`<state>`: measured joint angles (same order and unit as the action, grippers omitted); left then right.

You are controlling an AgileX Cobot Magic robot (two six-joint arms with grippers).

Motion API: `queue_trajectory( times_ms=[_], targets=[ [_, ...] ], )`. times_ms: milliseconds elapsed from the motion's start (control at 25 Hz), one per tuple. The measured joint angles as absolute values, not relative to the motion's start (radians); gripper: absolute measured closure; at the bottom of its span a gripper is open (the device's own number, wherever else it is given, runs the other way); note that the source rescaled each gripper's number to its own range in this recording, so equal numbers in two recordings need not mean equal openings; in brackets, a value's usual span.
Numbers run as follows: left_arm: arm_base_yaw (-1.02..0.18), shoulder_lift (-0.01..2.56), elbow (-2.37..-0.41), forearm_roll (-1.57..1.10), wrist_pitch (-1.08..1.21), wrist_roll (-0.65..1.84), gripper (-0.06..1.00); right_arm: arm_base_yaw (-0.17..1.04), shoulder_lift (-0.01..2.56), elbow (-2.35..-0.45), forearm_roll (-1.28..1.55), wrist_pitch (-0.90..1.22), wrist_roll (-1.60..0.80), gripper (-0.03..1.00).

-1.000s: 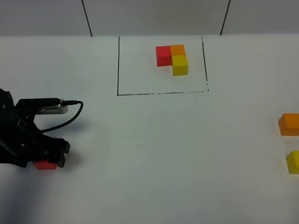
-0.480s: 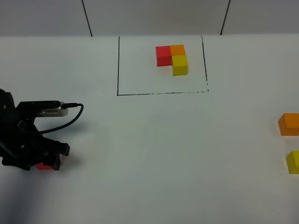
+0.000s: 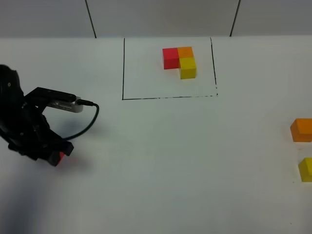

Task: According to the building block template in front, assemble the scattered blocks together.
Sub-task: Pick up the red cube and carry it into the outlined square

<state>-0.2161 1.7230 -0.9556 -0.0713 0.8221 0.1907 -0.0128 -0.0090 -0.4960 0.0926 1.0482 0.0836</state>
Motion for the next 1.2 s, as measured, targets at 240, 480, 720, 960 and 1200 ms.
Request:
queue_trajectory(
  times_ms=[240,480,720,960,1200],
  targets=[
    [-0.372,1.781,-1.176,-0.01,0.965,0.362,0.94,-0.013,-0.009,-0.496,0.093,1.048,0.084,0.61],
    [-0.482,1.994,-1.465,0.0,1.1,0.469,0.94,-0.013,-0.009,-0.496,0.093,1.048,0.084,0.61],
    [-0.582,2.203,-1.76,0.008,1.19,0.572,0.94,-0.013,-0.009,-0.496,0.093,1.048,0.084,0.61],
    [-0.637,2.343,-1.968,0.047,1.195,0.65,0.94,-0.013,-0.009,-0.496,0.093,1.048,0.084,0.61],
    [-0.647,2.4,-2.083,0.047,1.195,0.764,0.94,-0.013,-0.009,-0.496,0.093,1.048,0.084,0.61]
  ],
)
